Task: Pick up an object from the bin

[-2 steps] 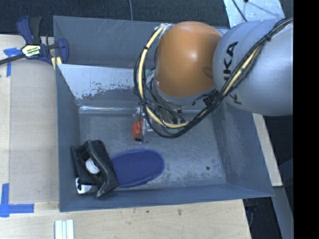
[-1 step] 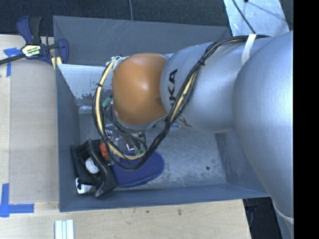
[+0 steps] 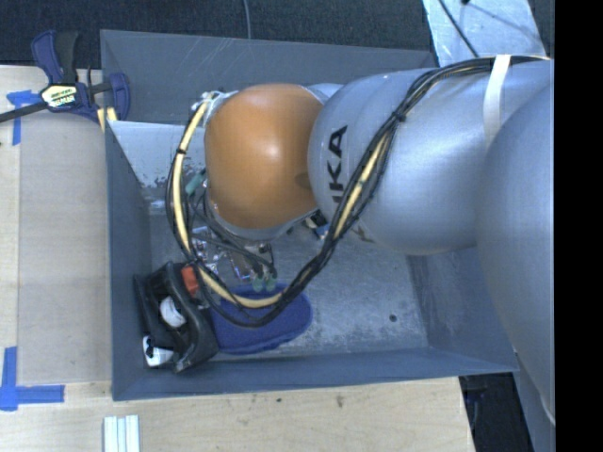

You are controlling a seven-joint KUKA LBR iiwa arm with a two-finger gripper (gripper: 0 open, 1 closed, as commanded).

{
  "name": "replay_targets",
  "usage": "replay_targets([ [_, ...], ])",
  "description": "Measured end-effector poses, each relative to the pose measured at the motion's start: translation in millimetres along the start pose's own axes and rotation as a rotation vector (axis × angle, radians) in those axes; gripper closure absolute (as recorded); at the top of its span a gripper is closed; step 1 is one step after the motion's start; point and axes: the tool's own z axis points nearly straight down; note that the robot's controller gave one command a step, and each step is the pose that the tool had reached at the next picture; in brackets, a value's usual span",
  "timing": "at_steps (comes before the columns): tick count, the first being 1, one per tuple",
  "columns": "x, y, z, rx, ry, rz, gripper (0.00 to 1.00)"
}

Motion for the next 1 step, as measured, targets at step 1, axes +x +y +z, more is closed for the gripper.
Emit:
replay_targets([
  [1, -56.0, -29.6, -115.0, 0.001, -0.008, 0.108, 1.00],
])
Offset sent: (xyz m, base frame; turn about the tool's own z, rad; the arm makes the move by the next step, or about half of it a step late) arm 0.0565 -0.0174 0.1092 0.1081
